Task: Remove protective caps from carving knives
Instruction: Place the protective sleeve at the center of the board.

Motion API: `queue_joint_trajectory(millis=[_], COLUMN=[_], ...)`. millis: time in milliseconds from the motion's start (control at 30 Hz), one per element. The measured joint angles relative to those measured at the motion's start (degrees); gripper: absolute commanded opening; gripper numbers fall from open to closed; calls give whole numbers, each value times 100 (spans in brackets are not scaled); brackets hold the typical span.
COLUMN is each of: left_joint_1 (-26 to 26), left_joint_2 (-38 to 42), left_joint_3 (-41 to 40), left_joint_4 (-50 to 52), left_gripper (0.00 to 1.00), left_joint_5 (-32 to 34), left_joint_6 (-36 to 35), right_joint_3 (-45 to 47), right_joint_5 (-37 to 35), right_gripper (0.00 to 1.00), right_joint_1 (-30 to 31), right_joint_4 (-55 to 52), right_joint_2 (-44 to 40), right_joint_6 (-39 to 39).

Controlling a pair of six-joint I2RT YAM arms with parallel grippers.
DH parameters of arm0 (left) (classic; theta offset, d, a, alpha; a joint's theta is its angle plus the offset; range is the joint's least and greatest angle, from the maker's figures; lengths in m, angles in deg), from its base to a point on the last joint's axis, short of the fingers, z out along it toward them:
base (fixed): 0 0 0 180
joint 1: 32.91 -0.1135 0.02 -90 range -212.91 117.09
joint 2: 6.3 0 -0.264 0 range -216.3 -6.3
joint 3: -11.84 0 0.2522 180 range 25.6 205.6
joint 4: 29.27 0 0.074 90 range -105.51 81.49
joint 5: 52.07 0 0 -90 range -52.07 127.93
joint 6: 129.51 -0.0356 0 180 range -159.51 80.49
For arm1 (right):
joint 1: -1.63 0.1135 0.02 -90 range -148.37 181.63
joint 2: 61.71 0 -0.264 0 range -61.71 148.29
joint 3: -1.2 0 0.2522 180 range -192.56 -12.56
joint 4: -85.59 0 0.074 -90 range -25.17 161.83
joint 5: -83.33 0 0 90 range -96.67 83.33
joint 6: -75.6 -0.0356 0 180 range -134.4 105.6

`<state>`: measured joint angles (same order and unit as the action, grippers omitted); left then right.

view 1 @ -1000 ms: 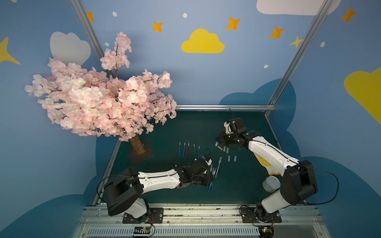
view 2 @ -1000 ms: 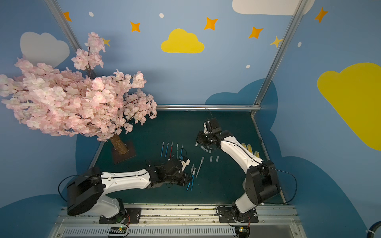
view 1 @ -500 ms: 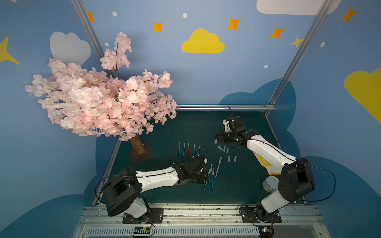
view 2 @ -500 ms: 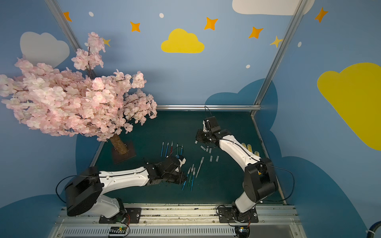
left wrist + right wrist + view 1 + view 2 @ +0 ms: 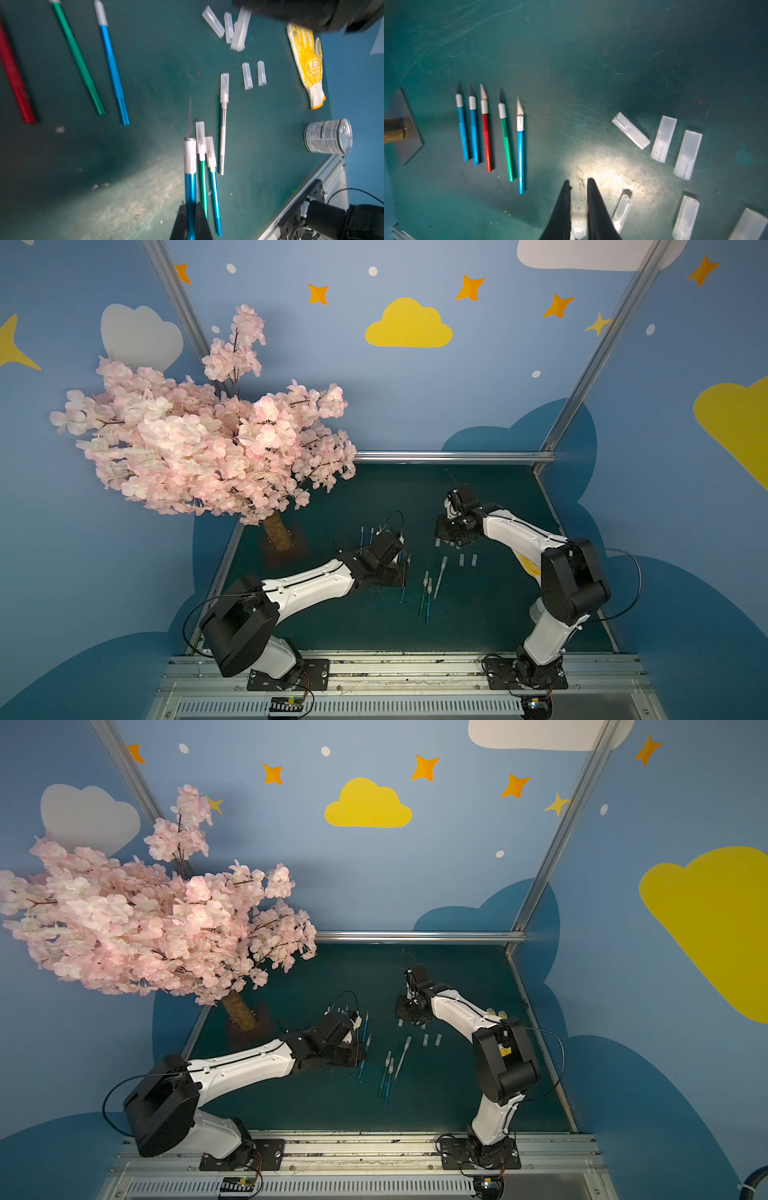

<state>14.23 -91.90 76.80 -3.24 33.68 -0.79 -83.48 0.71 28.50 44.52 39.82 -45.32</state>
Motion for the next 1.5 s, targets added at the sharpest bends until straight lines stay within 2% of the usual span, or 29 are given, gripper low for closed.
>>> queue_joint_trajectory(millis=[567, 867, 1500], left_joint_1=[-153, -223, -313], left_joint_2=[-575, -984, -1880], left_joint_3=[538, 874, 1506], left_joint_4=[140, 144, 140], left_gripper=[4, 3, 3], left_joint_5=[234, 278, 452], left_joint_6=[-85, -85, -186], right_joint_3=[-4, -92, -175], right_joint_5=[-98, -125, -50], right_gripper=[20, 33, 28], right_joint_1=[-101, -166, -315], right_joint_4=[-4, -109, -376], right_joint_2=[568, 605, 557], right_joint_6=[140, 190, 354])
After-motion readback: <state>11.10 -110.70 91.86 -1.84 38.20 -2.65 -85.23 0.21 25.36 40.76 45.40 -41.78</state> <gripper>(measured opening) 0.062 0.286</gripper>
